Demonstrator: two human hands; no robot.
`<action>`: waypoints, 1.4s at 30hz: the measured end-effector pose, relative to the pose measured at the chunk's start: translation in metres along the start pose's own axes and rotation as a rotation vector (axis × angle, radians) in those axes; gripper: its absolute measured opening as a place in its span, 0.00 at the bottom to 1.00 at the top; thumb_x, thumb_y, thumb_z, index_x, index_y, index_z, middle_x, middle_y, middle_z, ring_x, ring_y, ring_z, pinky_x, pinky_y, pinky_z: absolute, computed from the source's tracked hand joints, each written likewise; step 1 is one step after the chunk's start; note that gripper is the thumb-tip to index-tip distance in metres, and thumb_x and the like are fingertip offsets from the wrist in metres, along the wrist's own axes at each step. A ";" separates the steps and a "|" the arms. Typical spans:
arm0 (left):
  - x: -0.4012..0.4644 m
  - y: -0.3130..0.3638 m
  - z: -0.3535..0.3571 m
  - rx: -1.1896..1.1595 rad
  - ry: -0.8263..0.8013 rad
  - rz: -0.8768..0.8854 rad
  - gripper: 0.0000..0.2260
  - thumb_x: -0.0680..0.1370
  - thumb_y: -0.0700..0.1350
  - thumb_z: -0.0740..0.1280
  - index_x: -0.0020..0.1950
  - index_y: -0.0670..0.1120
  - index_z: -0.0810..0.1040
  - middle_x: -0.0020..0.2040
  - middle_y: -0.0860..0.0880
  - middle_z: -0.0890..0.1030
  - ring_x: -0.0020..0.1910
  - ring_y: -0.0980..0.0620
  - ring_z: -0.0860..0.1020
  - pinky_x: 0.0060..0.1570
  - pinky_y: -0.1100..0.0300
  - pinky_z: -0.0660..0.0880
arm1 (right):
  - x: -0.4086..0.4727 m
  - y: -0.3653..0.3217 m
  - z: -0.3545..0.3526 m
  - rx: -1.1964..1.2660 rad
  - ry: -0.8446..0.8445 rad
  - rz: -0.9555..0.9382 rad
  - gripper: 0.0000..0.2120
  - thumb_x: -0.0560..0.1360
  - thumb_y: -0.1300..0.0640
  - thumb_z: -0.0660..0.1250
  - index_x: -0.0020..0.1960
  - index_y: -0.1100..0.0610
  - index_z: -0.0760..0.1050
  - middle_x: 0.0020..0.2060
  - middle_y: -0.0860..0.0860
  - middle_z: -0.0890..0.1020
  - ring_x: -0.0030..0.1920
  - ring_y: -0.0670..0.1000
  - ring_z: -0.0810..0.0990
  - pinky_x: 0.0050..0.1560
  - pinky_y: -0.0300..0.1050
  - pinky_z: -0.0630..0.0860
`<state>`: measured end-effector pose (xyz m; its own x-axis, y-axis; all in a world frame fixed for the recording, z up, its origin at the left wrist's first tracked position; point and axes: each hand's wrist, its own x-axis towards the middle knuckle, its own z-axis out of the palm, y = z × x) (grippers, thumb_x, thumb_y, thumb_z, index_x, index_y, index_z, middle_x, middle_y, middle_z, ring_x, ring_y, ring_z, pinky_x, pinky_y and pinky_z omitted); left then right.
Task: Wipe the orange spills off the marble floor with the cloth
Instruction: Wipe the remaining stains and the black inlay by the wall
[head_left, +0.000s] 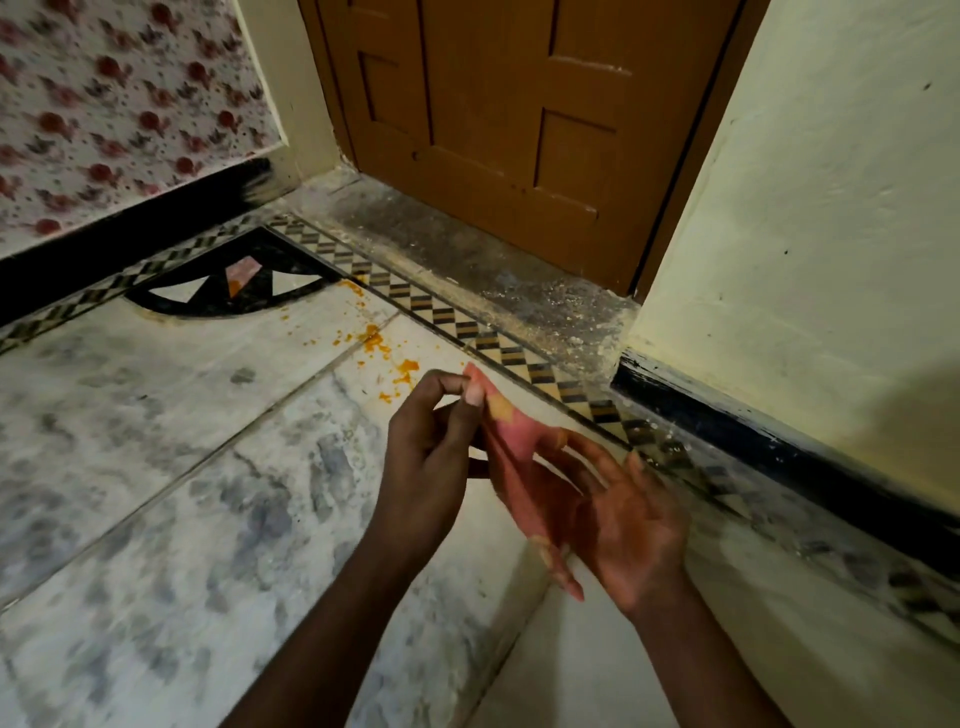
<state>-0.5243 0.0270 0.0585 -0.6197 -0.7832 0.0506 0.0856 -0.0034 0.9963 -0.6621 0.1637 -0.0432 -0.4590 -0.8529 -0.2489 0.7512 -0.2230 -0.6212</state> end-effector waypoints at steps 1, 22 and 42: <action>0.003 0.007 0.000 -0.029 -0.027 -0.020 0.10 0.86 0.45 0.62 0.52 0.38 0.73 0.39 0.42 0.82 0.39 0.42 0.82 0.37 0.48 0.83 | 0.004 -0.009 0.001 -0.036 -0.001 -0.007 0.41 0.65 0.35 0.81 0.72 0.54 0.80 0.72 0.62 0.78 0.74 0.66 0.76 0.74 0.70 0.68; -0.009 -0.042 -0.024 -0.308 -0.118 -0.516 0.37 0.72 0.33 0.76 0.75 0.61 0.73 0.60 0.39 0.86 0.59 0.40 0.85 0.64 0.39 0.80 | -0.010 -0.018 0.040 -0.739 0.218 -0.290 0.09 0.73 0.66 0.79 0.46 0.53 0.88 0.43 0.53 0.90 0.45 0.53 0.90 0.39 0.46 0.85; -0.046 -0.065 -0.020 0.507 -0.039 0.056 0.17 0.79 0.35 0.74 0.50 0.60 0.84 0.45 0.60 0.86 0.43 0.58 0.85 0.41 0.65 0.78 | -0.034 -0.013 0.020 -1.085 0.300 -0.429 0.12 0.69 0.67 0.82 0.46 0.53 0.87 0.43 0.44 0.89 0.48 0.44 0.87 0.48 0.38 0.81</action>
<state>-0.4862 0.0507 -0.0097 -0.6544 -0.7498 0.0978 -0.2640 0.3478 0.8996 -0.6466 0.1867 -0.0119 -0.7738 -0.6309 0.0576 -0.2138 0.1745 -0.9612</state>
